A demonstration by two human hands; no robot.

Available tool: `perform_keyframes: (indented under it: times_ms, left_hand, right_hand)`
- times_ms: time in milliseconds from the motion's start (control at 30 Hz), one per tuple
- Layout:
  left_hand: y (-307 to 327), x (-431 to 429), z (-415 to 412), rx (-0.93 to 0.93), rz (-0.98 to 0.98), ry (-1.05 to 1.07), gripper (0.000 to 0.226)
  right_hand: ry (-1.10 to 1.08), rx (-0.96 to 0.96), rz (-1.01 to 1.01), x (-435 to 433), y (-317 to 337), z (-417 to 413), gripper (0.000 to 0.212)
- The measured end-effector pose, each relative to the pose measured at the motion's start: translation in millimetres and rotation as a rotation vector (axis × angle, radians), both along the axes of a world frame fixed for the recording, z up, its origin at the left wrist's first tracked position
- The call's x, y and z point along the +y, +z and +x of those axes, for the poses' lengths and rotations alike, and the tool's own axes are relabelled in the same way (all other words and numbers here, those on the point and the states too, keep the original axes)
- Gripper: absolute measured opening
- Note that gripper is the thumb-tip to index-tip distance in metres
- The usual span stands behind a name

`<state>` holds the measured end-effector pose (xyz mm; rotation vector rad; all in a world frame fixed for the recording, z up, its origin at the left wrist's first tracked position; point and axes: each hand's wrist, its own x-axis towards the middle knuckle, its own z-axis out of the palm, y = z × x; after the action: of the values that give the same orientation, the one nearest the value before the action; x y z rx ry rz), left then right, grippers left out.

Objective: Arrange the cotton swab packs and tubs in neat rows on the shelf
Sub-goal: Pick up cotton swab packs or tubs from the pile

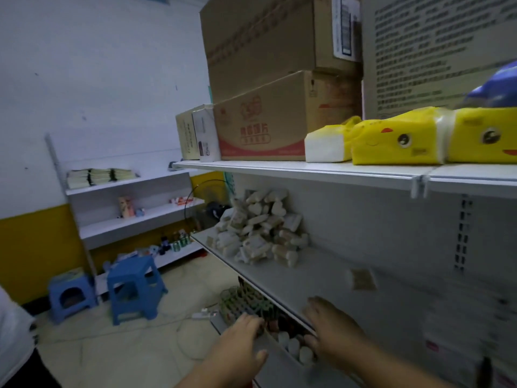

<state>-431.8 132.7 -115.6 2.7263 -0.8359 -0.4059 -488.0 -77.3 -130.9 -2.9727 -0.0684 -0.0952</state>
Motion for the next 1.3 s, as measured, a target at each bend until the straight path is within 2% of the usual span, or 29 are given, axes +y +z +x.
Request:
perform_keyframes:
  times_ms: [233, 333, 433, 533, 633, 700, 733, 867, 1000, 1133, 1167, 1233, 1300]
  left_hand:
    - [-3, 10, 108, 0.064, -0.053, -0.021, 0.057]
    - [-6, 7, 163, 0.047, -0.116, -0.051, 0.056]
    - [-4, -1, 213, 0.021, -0.187, -0.12, 0.047]
    - [8, -13, 247, -0.107, -0.288, -0.176, 0.035]
    - [20, -22, 282, -0.268, -0.535, -0.065, 0.021]
    - [27, -25, 316, -0.283, -0.696, 0.126, 0.016]
    - [29, -25, 335, -0.275, -0.738, 0.212, 0.02]
    - [30, -26, 398, -0.197, -0.619, 0.331, 0.061]
    - [25, -36, 428, -0.077, -0.54, 0.302, 0.074]
    - [25, -42, 430, -0.047, -0.453, 0.288, 0.061]
    - [27, -42, 429, -0.048, -0.475, 0.282, 0.053]
    - [32, -39, 424, -0.022, -0.546, 0.245, 0.032]
    - [36, -35, 418, 0.024, -0.621, 0.209, 0.027]
  right_hand:
    - [-0.107, 0.077, 0.049, -9, -11, 91, 0.057]
    - [-0.263, 0.08, 0.129, -7, -16, 127, 0.061]
    - [-0.47, 0.002, 0.264, -3, -16, 165, 0.066]
    - [-0.664, -0.079, 0.437, -2, -20, 197, 0.071]
    - [-0.782, -0.144, 0.474, 2, -26, 223, 0.074]
    - [-0.864, -0.14, 0.388, 6, -26, 232, 0.067]
    - [-0.907, -0.15, 0.365, 8, -26, 235, 0.061]
    - [-0.993, -0.212, 0.484, 12, -29, 237, 0.048]
    - [-1.035, -0.318, 0.729, 12, -27, 234, 0.045]
    - [-1.053, -0.461, 0.911, 8, -30, 226, 0.032]
    - [-1.048, -0.477, 0.943, 4, -36, 222, 0.032]
    - [-1.016, -0.491, 1.006, -11, -52, 214, 0.047]
    - [-1.019, -0.532, 1.059, -1, -33, 209, 0.047]
